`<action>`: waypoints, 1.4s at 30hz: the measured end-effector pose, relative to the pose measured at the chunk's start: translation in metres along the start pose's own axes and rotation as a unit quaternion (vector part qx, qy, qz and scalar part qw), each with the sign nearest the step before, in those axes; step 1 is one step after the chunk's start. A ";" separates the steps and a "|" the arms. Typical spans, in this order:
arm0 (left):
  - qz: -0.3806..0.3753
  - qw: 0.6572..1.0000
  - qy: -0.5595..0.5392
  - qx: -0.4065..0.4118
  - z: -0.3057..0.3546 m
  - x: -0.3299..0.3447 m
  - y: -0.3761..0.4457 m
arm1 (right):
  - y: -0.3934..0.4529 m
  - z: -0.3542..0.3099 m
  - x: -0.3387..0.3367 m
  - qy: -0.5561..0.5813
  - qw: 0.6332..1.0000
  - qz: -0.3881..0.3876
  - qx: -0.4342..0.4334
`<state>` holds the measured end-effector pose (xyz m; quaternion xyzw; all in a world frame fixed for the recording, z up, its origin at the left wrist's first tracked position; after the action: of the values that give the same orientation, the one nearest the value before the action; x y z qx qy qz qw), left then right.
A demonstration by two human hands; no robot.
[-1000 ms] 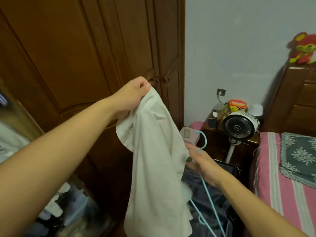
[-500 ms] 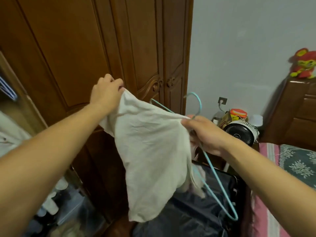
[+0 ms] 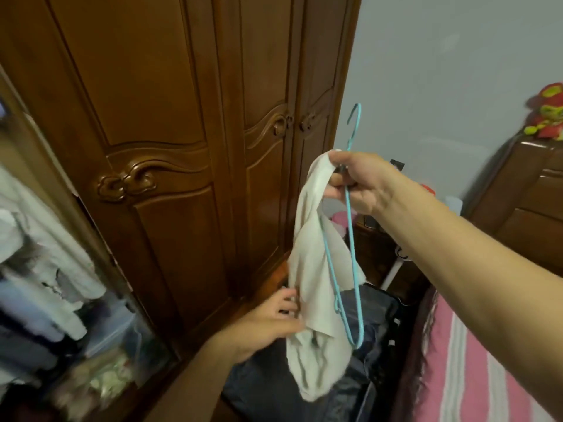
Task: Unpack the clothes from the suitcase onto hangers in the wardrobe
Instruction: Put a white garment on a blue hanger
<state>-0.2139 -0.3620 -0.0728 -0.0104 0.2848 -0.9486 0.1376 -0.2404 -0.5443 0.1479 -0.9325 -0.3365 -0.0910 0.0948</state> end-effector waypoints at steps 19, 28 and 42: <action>0.210 0.928 0.131 0.277 0.188 -0.061 -0.048 | 0.001 0.019 -0.178 -0.370 0.917 0.114 -0.096; 0.185 0.849 0.388 0.308 0.237 0.003 -0.034 | -0.039 0.081 -0.041 -0.126 0.964 -0.203 -0.118; 0.443 0.854 0.245 0.118 0.063 -0.096 -0.070 | -0.027 0.034 -0.089 -0.199 0.969 -0.031 -0.140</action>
<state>-0.1333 -0.3144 0.0236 0.3663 0.1697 -0.7856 0.4688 -0.3216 -0.5695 0.0976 -0.9250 -0.3608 0.0476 -0.1087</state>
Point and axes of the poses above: each hand's wrist, its own y-axis towards the middle knuckle, its own x-axis out of the palm, z = x × y, the point moved 9 cm from there along y, towards the middle knuckle, and after that the axes turned 10 degrees about -x, right-handed, at the moved point
